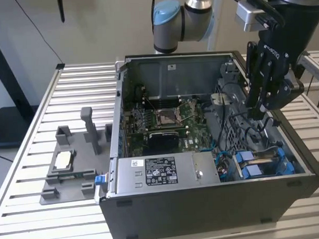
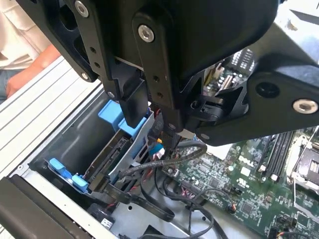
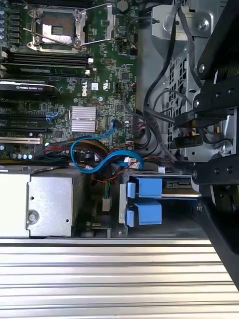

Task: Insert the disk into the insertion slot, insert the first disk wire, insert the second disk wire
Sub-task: 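Insert the first disk wire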

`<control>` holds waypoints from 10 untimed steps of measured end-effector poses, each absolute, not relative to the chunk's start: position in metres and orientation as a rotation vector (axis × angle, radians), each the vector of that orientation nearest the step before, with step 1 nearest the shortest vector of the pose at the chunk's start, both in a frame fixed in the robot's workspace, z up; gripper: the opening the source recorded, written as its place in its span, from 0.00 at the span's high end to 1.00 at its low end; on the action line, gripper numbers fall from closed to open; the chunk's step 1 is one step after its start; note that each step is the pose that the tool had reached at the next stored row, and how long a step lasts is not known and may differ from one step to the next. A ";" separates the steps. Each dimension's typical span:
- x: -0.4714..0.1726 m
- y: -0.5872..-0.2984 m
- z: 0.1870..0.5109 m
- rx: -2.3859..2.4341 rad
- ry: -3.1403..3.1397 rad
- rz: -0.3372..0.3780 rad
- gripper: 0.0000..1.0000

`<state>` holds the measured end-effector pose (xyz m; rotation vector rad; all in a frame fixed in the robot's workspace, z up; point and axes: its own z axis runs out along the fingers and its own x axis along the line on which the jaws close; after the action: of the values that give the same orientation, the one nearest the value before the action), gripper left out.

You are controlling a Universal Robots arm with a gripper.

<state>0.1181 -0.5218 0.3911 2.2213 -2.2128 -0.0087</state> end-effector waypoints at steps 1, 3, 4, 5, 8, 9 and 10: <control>0.118 -0.522 0.391 2.221 -2.213 -0.008 0.60; 0.118 -0.522 0.391 2.221 -2.213 -0.008 0.60; 0.118 -0.522 0.391 2.221 -2.213 -0.009 0.60; 0.118 -0.522 0.391 2.221 -2.213 -0.009 0.62; 0.118 -0.522 0.391 2.221 -2.213 -0.008 0.75; 0.118 -0.522 0.391 2.221 -2.213 -0.008 0.80; 0.118 -0.522 0.391 2.221 -2.213 -0.008 0.80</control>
<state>0.1181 -0.5219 0.3910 2.2211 -2.2128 -0.0084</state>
